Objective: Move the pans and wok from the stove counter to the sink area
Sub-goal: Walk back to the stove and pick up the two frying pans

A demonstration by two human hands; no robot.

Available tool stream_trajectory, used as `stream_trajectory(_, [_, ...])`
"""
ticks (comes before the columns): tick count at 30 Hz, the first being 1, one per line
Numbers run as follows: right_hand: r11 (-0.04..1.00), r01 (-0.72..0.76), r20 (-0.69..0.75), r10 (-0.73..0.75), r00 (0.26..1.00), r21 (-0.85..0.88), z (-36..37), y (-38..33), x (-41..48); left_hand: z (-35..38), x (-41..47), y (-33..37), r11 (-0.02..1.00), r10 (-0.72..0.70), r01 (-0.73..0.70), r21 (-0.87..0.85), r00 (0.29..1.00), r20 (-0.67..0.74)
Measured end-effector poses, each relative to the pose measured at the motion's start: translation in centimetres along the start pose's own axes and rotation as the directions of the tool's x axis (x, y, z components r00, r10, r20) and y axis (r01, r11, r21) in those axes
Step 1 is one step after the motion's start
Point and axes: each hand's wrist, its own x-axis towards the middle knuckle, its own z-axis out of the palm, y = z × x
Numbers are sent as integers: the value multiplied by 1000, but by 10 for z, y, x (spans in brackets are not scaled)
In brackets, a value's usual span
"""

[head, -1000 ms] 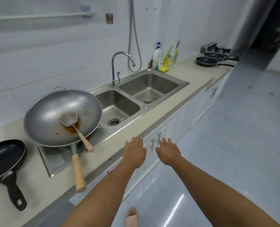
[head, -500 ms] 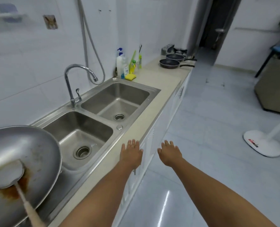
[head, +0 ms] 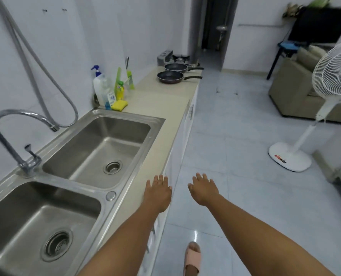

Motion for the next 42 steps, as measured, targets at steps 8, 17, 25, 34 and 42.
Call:
stream_trajectory(8, [998, -70, -33, 70, 997, 4, -78, 95, 122, -57, 170, 65, 998, 68, -68, 5, 997, -30])
stream_trajectory(17, [993, -114, 0, 114, 994, 1, -133, 181, 246, -93, 321, 122, 995, 98, -98, 3, 995, 4])
stream_trajectory(25, [992, -118, 11, 117, 993, 39, -173, 229, 360, -123, 459, 150, 989, 135, -137, 59, 990, 34])
stream_trajectory(34, [972, -217, -16, 219, 976, 90, -251, 316, 520, -181, 662, 193, 982, 182, -184, 51, 983, 39])
stream_trajectory(42, [928, -343, -12, 348, 937, 144, -301, 400, 616, -211, 798, 263, 945, 318, -322, 55, 946, 70])
